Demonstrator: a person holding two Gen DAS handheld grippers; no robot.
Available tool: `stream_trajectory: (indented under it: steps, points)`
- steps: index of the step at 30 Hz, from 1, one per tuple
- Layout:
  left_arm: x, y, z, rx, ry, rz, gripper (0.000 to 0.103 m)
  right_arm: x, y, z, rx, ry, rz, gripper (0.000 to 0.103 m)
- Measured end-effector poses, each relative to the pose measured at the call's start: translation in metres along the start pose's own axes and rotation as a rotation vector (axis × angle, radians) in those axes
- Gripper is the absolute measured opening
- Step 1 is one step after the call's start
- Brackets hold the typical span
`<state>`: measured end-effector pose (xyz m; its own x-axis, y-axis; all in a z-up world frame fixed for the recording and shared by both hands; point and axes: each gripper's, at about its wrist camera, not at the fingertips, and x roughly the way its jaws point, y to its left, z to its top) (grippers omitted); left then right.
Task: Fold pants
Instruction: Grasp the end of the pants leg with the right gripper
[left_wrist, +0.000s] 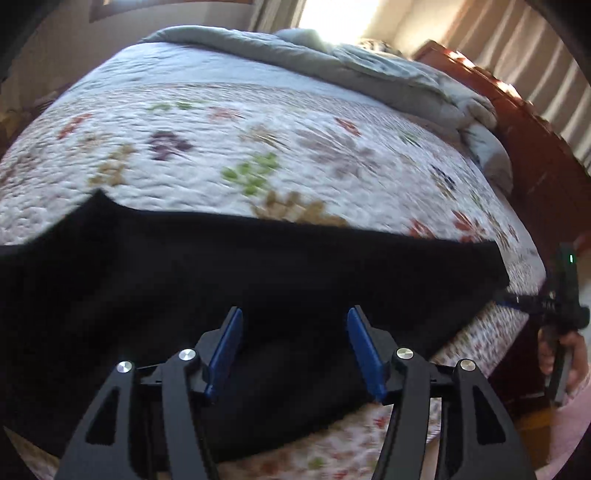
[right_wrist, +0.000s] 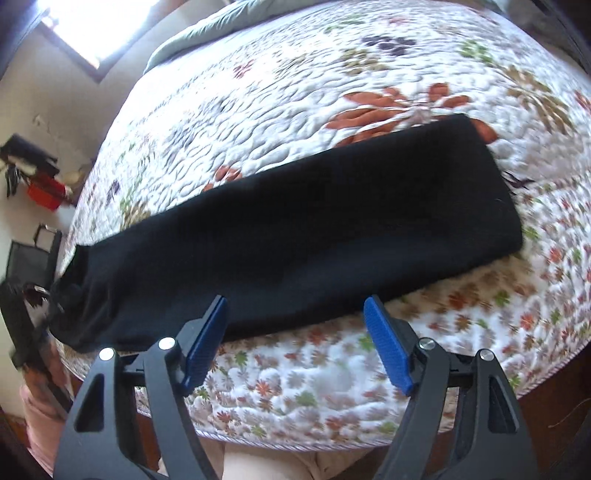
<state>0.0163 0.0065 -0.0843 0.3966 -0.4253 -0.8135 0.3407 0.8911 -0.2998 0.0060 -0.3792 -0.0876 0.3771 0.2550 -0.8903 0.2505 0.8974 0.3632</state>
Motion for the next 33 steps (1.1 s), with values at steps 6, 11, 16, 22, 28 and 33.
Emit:
stream_trajectory:
  steps: [6,11,16,22,28,33]
  points:
    - [0.054,-0.039,-0.036,0.114,0.052,0.159,0.06,0.022,-0.013,0.009,-0.002,0.027,-0.084,0.072]
    - [0.045,-0.039,-0.033,0.079,0.061,0.174,0.06,0.03,-0.012,0.007,-0.063,0.034,-0.114,0.072]
    - [0.022,-0.046,-0.022,-0.042,0.038,0.09,0.072,-0.008,-0.036,0.004,0.059,-0.012,0.019,0.072]
    - [0.042,-0.07,-0.018,-0.099,0.079,0.063,0.077,-0.023,-0.074,-0.011,0.167,0.019,0.113,0.072]
    - [0.063,-0.089,-0.022,-0.1,0.107,0.072,0.081,0.004,-0.093,-0.013,0.298,0.044,0.289,0.071]
    - [0.063,-0.088,-0.023,-0.107,0.112,0.08,0.083,0.023,-0.104,0.003,0.374,0.003,0.339,0.061]
